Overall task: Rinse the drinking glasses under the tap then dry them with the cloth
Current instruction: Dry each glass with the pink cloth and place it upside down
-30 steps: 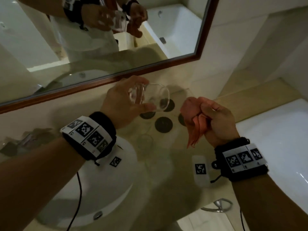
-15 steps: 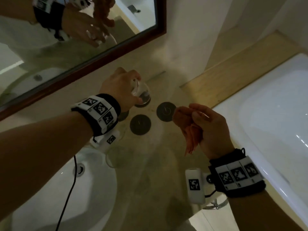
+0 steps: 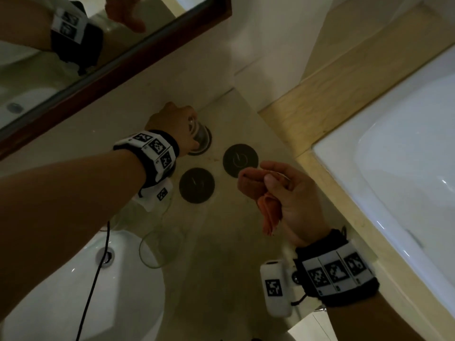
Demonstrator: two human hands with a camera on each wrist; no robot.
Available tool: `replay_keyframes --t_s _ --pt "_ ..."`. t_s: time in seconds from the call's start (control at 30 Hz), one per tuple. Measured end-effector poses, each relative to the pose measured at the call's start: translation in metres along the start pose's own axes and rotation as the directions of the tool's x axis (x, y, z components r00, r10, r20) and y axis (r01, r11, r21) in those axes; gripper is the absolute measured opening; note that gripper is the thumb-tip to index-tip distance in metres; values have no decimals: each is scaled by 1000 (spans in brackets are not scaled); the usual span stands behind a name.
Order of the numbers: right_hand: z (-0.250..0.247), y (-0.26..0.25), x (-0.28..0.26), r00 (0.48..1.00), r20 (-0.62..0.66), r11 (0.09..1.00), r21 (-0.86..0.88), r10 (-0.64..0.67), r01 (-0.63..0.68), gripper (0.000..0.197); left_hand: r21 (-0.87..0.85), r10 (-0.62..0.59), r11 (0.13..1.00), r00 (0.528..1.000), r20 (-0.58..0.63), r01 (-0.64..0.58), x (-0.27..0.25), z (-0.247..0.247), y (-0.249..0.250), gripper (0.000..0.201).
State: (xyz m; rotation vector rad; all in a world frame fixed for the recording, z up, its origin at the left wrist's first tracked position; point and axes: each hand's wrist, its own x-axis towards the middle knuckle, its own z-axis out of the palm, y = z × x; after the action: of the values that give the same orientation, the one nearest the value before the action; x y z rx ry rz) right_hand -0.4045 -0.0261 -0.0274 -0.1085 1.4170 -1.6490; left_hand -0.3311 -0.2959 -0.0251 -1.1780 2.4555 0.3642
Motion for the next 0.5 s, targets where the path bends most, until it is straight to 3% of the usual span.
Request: replay_keyframes --t_s 0.5 --pt "11 8 9 999 32 1000 -7 -3 3 23 -34 -50 998 998 -40 49 10 12 1 65"
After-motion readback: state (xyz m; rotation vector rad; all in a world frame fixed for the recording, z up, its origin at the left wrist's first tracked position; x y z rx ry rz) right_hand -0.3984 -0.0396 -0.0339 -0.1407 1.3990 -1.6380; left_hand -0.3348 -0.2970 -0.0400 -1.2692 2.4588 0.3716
